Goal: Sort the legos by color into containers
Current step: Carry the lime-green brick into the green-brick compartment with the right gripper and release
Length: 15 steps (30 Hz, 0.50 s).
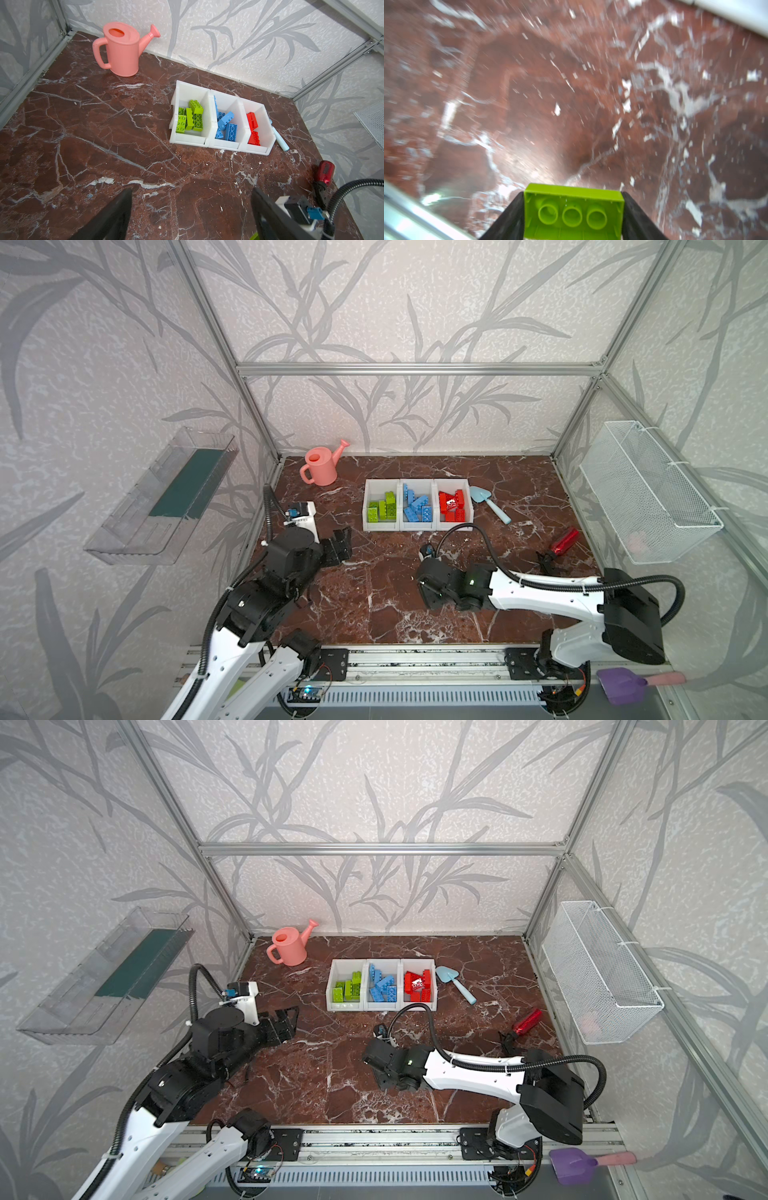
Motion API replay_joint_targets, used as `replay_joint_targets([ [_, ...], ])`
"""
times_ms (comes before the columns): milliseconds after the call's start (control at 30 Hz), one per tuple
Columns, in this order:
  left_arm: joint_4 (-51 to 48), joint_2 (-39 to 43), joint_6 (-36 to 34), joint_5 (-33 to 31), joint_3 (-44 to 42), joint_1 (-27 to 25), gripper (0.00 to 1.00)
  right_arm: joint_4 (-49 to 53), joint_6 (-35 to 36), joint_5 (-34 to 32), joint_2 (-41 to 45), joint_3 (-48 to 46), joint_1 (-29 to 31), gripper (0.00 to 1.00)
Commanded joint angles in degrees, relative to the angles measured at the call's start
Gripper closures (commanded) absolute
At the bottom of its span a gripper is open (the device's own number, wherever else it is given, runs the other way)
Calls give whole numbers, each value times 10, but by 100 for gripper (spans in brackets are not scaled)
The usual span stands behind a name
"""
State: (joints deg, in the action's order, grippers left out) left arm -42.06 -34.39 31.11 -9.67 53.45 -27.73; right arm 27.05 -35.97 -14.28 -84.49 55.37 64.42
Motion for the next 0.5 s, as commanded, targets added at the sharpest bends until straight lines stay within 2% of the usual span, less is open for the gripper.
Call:
replay_joint_targets([
  [0,-32,16,-16,-21,-7,-2,9,-9,60,27,-14,55,-30,38],
  [200,-73,14,-52,5,-14,-1,5,-14,122,94,-81,174,-92,38],
  [467,-79,52,-67,1,-38,-2,4,-6,171,151,-205,348,-151,39],
])
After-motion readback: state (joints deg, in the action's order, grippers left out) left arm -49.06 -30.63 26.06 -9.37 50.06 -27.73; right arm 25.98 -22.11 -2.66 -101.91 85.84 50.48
